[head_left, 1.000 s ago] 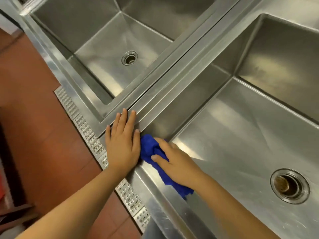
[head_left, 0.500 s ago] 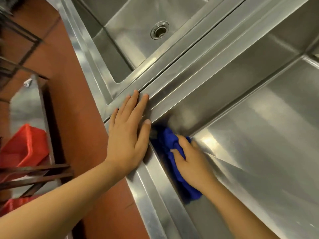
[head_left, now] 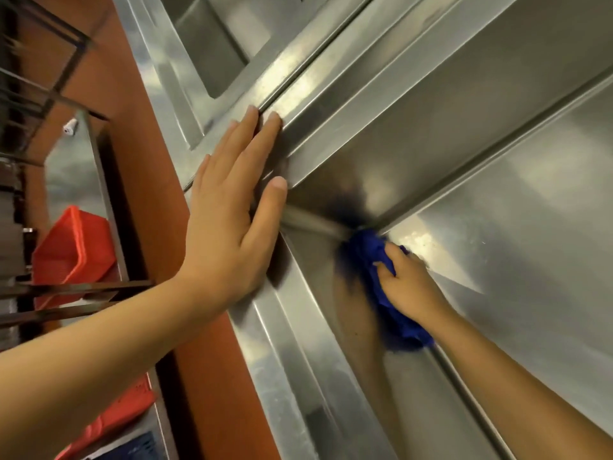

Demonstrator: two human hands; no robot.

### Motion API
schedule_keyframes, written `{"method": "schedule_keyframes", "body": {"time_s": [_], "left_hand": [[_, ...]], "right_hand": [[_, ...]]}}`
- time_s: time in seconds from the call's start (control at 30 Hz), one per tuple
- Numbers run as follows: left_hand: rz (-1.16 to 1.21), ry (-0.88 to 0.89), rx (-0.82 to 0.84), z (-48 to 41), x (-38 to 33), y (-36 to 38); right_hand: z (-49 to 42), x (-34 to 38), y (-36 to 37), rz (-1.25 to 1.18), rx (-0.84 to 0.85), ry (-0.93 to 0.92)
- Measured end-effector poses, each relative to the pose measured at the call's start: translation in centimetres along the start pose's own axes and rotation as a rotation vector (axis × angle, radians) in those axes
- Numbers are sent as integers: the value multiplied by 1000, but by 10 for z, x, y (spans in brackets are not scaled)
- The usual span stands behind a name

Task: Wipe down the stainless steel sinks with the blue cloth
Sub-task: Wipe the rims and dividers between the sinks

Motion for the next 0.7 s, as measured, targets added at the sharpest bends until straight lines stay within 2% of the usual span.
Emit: {"method": "schedule_keyframes", "body": {"time_s": [0.1, 0.17, 0.3, 0.4, 0.53, 0.63, 0.7], "left_hand": [[-11, 9, -6, 0, 0, 1], [-12, 7, -11, 0, 0, 2], [-15, 10, -12, 0, 1, 1], [-20, 13, -5, 0, 2, 2], [0, 11, -6, 0, 1, 1], [-2, 6, -10, 0, 1, 1], [-2, 6, -5, 1, 0, 1]], "right_hand": [[11, 35, -11, -109, -37, -171], [6, 38, -11, -78, -57, -189], [-22, -5, 1, 97, -58, -24], [-19, -20, 6, 66, -19, 52], [40, 35, -20, -110, -85, -192], [92, 94, -38, -200, -72, -398], [90, 98, -39, -210, -87, -412]]}}
Point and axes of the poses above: each hand's wrist, its own z-axis away from the middle knuckle, its own y-axis out of the palm, x = y × z, the point moved 8 cm from there along -z, towards the middle knuckle, and after that the axes turned 1 degree about -z, right-handed, at the moved point
